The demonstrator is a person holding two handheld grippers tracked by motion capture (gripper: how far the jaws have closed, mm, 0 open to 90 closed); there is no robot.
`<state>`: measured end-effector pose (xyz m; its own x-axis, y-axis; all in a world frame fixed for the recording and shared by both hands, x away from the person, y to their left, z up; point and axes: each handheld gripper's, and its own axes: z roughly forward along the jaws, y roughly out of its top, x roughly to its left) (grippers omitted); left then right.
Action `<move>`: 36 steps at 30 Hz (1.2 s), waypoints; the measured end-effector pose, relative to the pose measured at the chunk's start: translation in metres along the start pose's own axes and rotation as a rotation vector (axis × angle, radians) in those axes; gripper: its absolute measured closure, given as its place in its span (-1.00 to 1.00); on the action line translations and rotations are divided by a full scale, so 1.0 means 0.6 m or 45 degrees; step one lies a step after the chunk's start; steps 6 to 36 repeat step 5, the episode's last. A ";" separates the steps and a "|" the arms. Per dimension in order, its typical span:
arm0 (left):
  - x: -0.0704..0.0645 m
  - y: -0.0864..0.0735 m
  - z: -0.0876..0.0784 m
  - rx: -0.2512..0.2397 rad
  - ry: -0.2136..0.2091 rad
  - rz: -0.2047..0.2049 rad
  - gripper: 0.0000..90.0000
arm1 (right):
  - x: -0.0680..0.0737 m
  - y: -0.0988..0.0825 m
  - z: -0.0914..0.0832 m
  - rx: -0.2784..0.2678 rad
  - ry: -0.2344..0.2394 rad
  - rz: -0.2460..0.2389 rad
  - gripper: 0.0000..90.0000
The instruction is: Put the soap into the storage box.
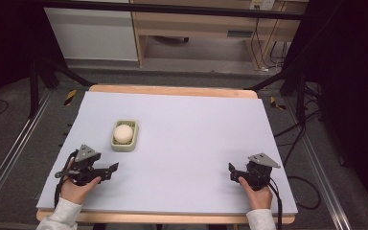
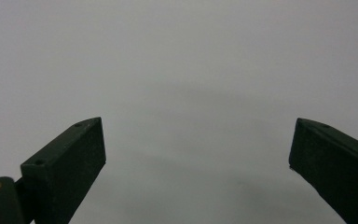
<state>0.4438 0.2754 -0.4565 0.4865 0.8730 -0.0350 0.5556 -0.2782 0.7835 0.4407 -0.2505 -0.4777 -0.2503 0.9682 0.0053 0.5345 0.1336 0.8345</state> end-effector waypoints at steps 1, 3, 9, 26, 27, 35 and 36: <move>0.002 -0.004 -0.002 0.004 0.012 0.005 -0.62 | -0.001 0.000 -0.001 -0.003 -0.002 0.006 -0.91; 0.007 -0.011 -0.005 0.015 0.023 0.003 -0.62 | -0.004 -0.001 -0.003 -0.007 -0.013 0.012 -0.91; 0.010 -0.014 -0.007 0.011 0.045 -0.008 -0.61 | -0.006 -0.002 -0.004 -0.004 -0.025 -0.001 -0.91; 0.010 -0.014 -0.007 0.011 0.045 -0.008 -0.61 | -0.006 -0.002 -0.004 -0.004 -0.025 -0.001 -0.91; 0.010 -0.014 -0.007 0.011 0.045 -0.008 -0.61 | -0.006 -0.002 -0.004 -0.004 -0.025 -0.001 -0.91; 0.010 -0.014 -0.007 0.011 0.045 -0.008 -0.61 | -0.006 -0.002 -0.004 -0.004 -0.025 -0.001 -0.91; 0.010 -0.014 -0.007 0.011 0.045 -0.008 -0.61 | -0.006 -0.002 -0.004 -0.004 -0.025 -0.001 -0.91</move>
